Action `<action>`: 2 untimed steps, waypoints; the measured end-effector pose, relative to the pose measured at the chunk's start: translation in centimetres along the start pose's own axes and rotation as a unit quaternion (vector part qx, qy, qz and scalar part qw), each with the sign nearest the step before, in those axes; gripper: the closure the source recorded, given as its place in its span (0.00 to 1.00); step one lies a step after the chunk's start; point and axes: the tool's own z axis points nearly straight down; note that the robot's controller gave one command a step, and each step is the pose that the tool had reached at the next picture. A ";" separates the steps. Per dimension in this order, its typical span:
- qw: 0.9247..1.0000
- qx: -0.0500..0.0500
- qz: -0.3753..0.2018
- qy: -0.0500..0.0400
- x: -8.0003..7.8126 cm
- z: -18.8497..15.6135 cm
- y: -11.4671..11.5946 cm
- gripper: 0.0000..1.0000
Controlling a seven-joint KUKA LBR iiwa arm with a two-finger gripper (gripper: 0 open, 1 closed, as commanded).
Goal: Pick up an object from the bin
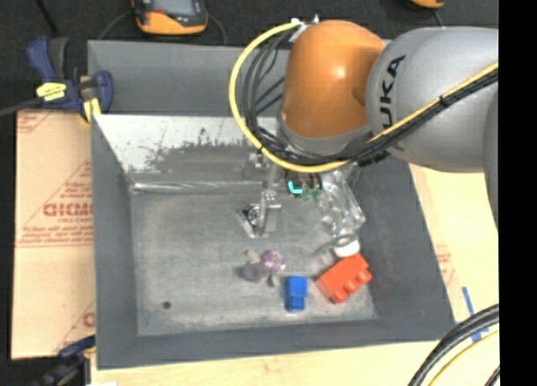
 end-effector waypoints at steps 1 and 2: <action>0.997 0.001 -0.078 0.001 6.9 15.5 -4.5 0.00; 0.997 0.001 -0.076 -0.001 6.8 15.4 -4.6 0.00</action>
Offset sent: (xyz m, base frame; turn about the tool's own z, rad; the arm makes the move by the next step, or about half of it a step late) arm -0.0673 -0.0432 -0.1504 -0.1589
